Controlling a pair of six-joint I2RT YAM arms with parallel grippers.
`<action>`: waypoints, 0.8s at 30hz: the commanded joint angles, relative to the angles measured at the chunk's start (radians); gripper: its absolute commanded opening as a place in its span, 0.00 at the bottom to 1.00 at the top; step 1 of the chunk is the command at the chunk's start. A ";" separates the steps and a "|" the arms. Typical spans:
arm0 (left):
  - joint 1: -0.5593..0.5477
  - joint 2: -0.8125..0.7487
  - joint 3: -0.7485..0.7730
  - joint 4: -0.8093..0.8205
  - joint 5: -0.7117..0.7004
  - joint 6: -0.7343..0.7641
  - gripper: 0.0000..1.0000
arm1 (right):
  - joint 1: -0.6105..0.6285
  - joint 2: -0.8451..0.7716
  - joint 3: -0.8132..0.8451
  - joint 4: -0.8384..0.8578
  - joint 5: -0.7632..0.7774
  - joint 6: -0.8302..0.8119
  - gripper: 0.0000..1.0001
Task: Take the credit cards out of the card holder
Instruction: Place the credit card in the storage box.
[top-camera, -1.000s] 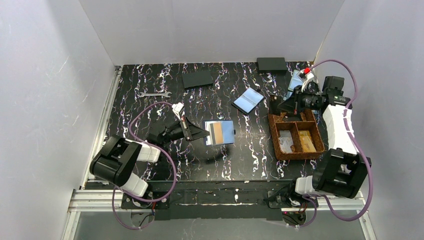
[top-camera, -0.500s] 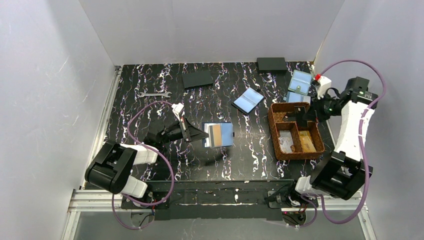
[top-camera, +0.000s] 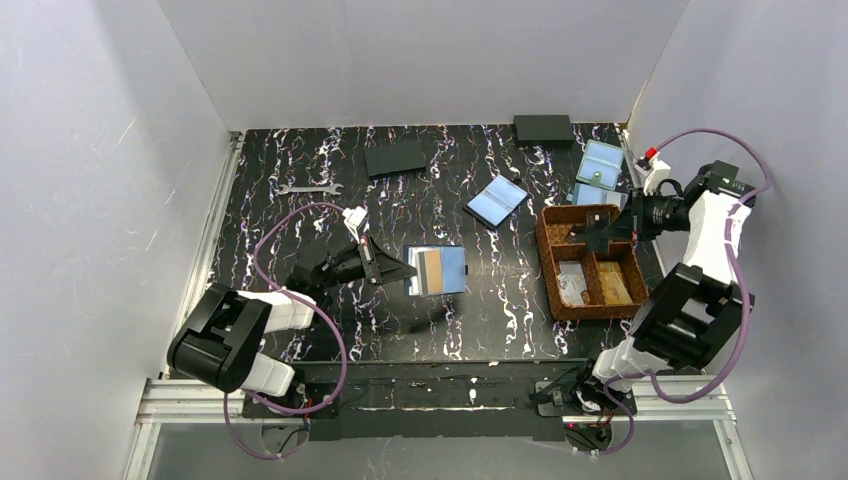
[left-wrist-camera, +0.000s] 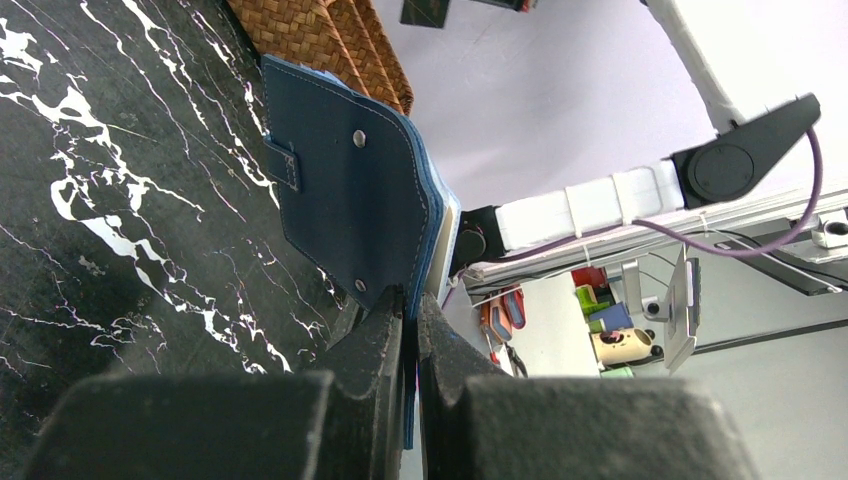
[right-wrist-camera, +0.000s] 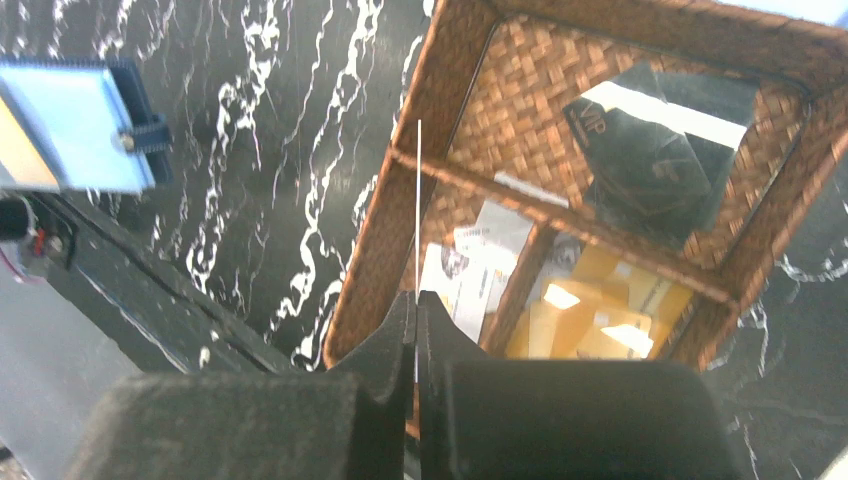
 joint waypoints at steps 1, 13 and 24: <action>0.006 -0.049 -0.013 0.028 0.006 0.018 0.00 | 0.029 0.048 -0.045 0.255 -0.101 0.285 0.01; 0.007 -0.043 -0.028 0.049 0.004 0.014 0.00 | 0.131 0.162 -0.016 0.443 -0.006 0.486 0.01; 0.007 -0.043 -0.021 0.057 0.004 0.002 0.00 | 0.162 0.232 0.015 0.395 0.089 0.417 0.07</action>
